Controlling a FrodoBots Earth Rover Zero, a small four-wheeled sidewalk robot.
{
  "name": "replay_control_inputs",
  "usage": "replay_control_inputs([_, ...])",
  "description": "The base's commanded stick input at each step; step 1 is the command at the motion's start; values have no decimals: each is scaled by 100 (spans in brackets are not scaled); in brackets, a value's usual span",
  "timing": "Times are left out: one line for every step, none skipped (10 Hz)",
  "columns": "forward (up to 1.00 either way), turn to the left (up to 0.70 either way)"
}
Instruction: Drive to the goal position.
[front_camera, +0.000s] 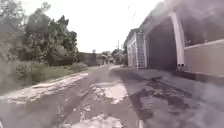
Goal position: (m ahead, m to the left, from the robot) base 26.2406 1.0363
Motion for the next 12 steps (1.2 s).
replay_control_inputs([100, 0])
replay_control_inputs([100, 0])
replay_control_inputs([100, 0])
replay_control_inputs([100, 0])
replay_control_inputs([100, 0])
replay_control_inputs([100, 0])
replay_control_inputs([100, 0])
replay_control_inputs([100, 0])
replay_control_inputs([100, 0])
replay_control_inputs([100, 0])
replay_control_inputs([100, 0])
replay_control_inputs([100, 0])
